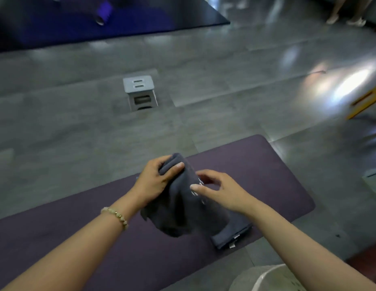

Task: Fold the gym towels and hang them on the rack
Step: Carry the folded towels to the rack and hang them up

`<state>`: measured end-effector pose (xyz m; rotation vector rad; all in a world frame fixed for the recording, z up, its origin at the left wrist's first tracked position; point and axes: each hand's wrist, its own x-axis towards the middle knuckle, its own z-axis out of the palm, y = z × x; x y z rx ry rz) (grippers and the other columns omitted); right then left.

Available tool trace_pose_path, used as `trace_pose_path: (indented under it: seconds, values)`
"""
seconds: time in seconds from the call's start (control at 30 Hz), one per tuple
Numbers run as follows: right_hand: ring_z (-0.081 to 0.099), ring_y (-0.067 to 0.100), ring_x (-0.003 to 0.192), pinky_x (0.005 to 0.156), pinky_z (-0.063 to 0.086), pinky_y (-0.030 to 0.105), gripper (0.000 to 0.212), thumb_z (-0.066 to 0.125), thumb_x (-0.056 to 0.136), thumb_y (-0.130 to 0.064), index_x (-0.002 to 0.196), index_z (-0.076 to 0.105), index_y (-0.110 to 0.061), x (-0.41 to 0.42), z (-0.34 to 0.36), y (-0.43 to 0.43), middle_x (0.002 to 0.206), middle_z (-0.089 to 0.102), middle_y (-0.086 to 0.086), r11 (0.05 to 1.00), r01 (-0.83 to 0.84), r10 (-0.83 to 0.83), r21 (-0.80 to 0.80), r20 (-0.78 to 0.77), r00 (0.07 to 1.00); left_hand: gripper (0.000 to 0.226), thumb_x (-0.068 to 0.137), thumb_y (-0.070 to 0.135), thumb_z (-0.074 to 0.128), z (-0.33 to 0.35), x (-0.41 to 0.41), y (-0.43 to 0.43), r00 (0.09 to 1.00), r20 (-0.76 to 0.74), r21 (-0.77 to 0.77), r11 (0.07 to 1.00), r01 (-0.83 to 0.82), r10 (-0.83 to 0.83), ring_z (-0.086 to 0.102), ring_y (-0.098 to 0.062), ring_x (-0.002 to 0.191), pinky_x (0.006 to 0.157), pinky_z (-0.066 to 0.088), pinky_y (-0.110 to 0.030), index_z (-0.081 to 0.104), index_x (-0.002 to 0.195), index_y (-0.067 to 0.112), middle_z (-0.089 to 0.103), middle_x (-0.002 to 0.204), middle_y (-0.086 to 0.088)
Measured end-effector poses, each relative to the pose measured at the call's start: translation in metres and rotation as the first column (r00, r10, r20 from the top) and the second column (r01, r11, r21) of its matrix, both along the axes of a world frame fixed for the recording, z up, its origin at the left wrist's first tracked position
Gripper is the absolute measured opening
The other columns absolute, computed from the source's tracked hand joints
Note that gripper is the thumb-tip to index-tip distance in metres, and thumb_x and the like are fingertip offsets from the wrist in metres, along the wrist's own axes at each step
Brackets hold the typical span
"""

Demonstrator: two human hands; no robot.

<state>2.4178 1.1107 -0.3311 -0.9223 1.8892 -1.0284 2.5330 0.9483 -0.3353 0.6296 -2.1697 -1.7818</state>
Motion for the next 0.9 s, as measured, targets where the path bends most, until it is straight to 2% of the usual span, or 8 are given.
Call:
trace_pose_path:
  seconds: [0.1, 0.23, 0.37, 0.47, 0.53, 0.7, 0.83, 0.9]
  values:
    - [0.059, -0.003, 0.072, 0.069, 0.046, 0.018, 0.006, 0.070, 0.086, -0.029, 0.085, 0.067, -0.023, 0.040, 0.072, -0.031, 0.074, 0.067, -0.014, 0.993, -0.003, 0.012, -0.118, 0.079, 0.997, 0.022, 0.086, 0.034, 0.063, 0.079, 0.042, -0.018, 0.995, -0.046, -0.040, 0.995, -0.093, 0.091, 0.052, 0.000, 0.061, 0.059, 0.044, -0.017, 0.053, 0.084, 0.015, 0.057, 0.065, 0.008]
    - [0.055, -0.005, 0.065, 0.063, 0.043, 0.012, 0.011, 0.067, 0.087, -0.016, 0.077, 0.064, -0.019, 0.103, 0.150, -0.061, 0.067, 0.064, -0.014, 0.963, -0.050, 0.078, -0.265, 0.097, 0.992, 0.031, 0.083, 0.039, 0.068, 0.156, 0.115, -0.029, 0.931, -0.134, -0.165, 0.919, -0.358, 0.339, 0.053, -0.003, 0.071, 0.070, 0.044, -0.012, 0.042, 0.097, 0.028, 0.052, 0.088, 0.001]
    - [0.052, 0.000, 0.060, 0.060, 0.043, 0.018, 0.014, 0.070, 0.085, -0.017, 0.074, 0.063, -0.016, 0.165, 0.208, -0.079, 0.062, 0.058, -0.011, 0.922, -0.226, 0.250, -0.314, 0.037, 0.968, 0.016, 0.078, 0.058, 0.057, 0.220, 0.206, -0.027, 0.881, -0.126, -0.399, 0.790, -0.466, 0.456, 0.048, -0.009, 0.087, 0.081, 0.037, -0.013, 0.054, 0.081, 0.043, 0.045, 0.091, 0.006]
    - [0.051, 0.002, 0.060, 0.059, 0.043, 0.020, 0.014, 0.074, 0.082, -0.020, 0.074, 0.063, -0.015, 0.219, 0.244, -0.089, 0.062, 0.057, -0.009, 0.869, -0.366, 0.384, -0.333, -0.014, 0.923, 0.053, 0.071, 0.074, 0.051, 0.261, 0.274, -0.014, 0.811, -0.084, -0.435, 0.711, -0.552, 0.579, 0.043, -0.007, 0.072, 0.069, 0.033, -0.017, 0.051, 0.065, 0.021, 0.044, 0.072, 0.006]
    - [0.053, 0.003, 0.062, 0.060, 0.044, 0.022, 0.013, 0.076, 0.080, -0.022, 0.075, 0.065, -0.018, 0.260, 0.267, -0.093, 0.064, 0.059, -0.005, 0.820, -0.457, 0.471, -0.346, -0.048, 0.881, 0.071, 0.067, 0.073, 0.055, 0.287, 0.314, -0.001, 0.763, -0.039, -0.355, 0.705, -0.614, 0.645, 0.038, -0.008, 0.062, 0.061, 0.032, -0.022, 0.051, 0.068, 0.001, 0.042, 0.065, 0.002]
    - [0.055, 0.006, 0.064, 0.060, 0.045, 0.026, 0.026, 0.077, 0.079, -0.029, 0.083, 0.066, -0.006, 0.376, 0.309, -0.091, 0.074, 0.065, 0.013, 0.658, -0.662, 0.676, -0.360, -0.105, 0.729, 0.036, 0.092, 0.029, 0.061, 0.338, 0.432, 0.042, 0.658, -0.022, -0.268, 0.629, -0.729, 0.753, 0.037, -0.006, 0.058, 0.054, 0.030, -0.021, 0.048, 0.068, 0.006, 0.040, 0.061, 0.004]
    - [0.061, 0.009, 0.069, 0.067, 0.050, 0.030, 0.002, 0.068, 0.087, -0.018, 0.087, 0.067, -0.019, 0.467, 0.332, -0.083, 0.078, 0.067, 0.002, 0.493, -0.816, 0.842, -0.301, -0.071, 0.535, 0.047, 0.089, 0.051, 0.051, 0.362, 0.551, 0.106, 0.472, -0.020, -0.371, 0.431, -0.822, 0.882, 0.044, -0.003, 0.063, 0.064, 0.039, -0.026, 0.052, 0.080, 0.005, 0.049, 0.069, 0.003]
    - [0.062, 0.009, 0.073, 0.071, 0.051, 0.033, 0.005, 0.065, 0.088, -0.017, 0.087, 0.066, -0.022, 0.514, 0.342, -0.077, 0.080, 0.067, -0.004, 0.430, -0.852, 0.874, -0.299, -0.098, 0.475, 0.044, 0.088, 0.052, 0.052, 0.373, 0.611, 0.149, 0.368, -0.004, -0.397, 0.337, -0.854, 0.930, 0.047, -0.002, 0.064, 0.064, 0.040, -0.028, 0.056, 0.080, 0.009, 0.053, 0.067, 0.008]
